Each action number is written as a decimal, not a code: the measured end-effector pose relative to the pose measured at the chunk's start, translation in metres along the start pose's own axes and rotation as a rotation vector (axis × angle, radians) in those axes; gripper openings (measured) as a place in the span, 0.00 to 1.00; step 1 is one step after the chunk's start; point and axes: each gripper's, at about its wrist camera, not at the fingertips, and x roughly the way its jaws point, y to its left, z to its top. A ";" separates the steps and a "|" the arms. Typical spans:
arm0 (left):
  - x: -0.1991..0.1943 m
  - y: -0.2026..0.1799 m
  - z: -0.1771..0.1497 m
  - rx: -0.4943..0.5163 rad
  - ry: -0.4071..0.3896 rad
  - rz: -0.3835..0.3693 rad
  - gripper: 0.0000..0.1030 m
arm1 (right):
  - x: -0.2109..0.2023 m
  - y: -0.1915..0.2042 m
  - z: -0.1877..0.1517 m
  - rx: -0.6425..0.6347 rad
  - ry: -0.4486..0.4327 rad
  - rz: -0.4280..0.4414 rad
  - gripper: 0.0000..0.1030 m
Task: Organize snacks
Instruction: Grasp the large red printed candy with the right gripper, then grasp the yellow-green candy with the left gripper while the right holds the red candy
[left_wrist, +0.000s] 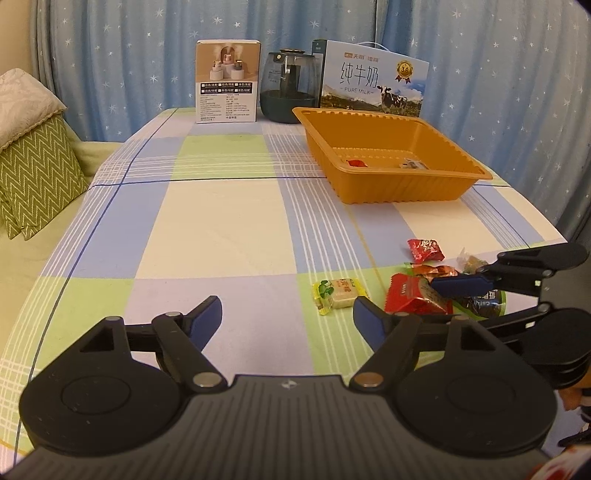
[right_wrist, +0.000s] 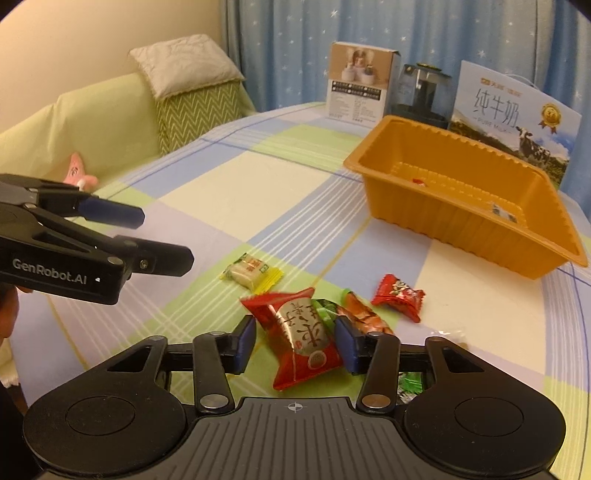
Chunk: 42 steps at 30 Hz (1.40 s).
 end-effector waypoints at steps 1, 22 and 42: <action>0.000 0.000 0.000 0.000 0.001 0.001 0.74 | 0.001 0.001 -0.001 0.003 0.005 0.002 0.42; 0.035 -0.036 0.009 0.345 0.049 -0.050 0.62 | -0.044 -0.022 0.002 0.201 -0.095 -0.090 0.30; 0.067 -0.037 0.023 0.219 0.150 -0.120 0.19 | -0.041 -0.037 0.005 0.308 -0.092 -0.112 0.30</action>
